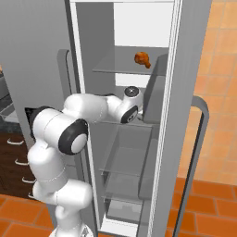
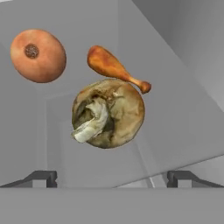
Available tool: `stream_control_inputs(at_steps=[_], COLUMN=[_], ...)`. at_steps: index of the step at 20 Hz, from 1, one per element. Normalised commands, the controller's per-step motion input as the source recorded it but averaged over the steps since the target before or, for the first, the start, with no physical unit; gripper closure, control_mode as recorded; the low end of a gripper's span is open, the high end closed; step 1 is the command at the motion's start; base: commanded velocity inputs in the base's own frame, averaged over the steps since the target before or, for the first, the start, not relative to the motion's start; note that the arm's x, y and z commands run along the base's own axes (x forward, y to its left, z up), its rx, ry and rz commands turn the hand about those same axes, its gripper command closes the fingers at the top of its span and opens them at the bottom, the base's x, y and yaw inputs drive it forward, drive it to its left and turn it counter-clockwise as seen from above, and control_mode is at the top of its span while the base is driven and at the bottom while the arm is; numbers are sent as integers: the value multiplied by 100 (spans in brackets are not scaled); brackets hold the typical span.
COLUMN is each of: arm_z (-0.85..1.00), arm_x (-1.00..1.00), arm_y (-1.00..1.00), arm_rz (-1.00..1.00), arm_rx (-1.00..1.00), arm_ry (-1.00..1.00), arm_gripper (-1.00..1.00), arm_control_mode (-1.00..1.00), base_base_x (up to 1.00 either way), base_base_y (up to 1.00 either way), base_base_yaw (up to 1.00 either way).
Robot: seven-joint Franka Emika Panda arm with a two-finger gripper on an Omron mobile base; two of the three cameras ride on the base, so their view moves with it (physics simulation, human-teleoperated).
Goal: Place one onion and one chicken drumstick in each tupperware on the nearby counter, to pack two identical lunches.
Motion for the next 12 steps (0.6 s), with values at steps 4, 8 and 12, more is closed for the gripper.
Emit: stream_control_inputs(at_steps=[4, 8, 12], arm_z=[-22, -16, -13], arm_x=[40, 36, 29], arm_y=[-1, -6, -15], arm_rz=[0, 0, 0], arm_rx=[0, 0, 0], arm_ry=[0, 0, 0], arm_gripper=[-100, -100, -100], arm_control_mode=[-100, -100, -100], base_base_x=[0, 0, 0], base_base_y=[0, 0, 0], base_base_yaw=[0, 0, 0])
